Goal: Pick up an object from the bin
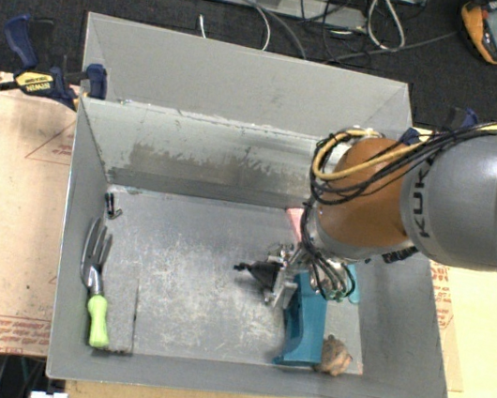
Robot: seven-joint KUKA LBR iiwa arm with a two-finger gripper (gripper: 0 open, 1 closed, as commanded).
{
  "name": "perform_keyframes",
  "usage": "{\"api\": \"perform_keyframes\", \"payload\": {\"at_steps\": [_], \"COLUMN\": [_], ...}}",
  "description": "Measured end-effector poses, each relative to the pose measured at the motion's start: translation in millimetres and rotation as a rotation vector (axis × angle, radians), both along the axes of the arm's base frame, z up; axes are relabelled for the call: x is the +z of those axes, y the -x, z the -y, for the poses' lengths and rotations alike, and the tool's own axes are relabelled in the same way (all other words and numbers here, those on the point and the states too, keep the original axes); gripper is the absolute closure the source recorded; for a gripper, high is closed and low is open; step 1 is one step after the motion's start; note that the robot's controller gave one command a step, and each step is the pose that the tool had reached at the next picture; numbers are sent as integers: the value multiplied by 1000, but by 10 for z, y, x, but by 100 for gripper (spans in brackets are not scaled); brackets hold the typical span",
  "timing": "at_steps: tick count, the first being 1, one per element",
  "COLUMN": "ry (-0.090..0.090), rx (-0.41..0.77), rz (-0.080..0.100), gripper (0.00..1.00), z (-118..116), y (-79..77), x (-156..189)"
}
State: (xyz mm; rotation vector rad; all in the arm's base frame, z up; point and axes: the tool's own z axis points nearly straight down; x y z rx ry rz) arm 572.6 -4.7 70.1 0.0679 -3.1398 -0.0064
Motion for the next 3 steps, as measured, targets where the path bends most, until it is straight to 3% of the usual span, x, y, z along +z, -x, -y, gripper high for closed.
{"api": "perform_keyframes", "payload": {"at_steps": [1, 3], "ry": [0, -1], "rx": [0, -31], "rz": [0, -3], "gripper": [100, 100], "z": [0, -4], "y": [0, -57], "x": [2, 1354]}}
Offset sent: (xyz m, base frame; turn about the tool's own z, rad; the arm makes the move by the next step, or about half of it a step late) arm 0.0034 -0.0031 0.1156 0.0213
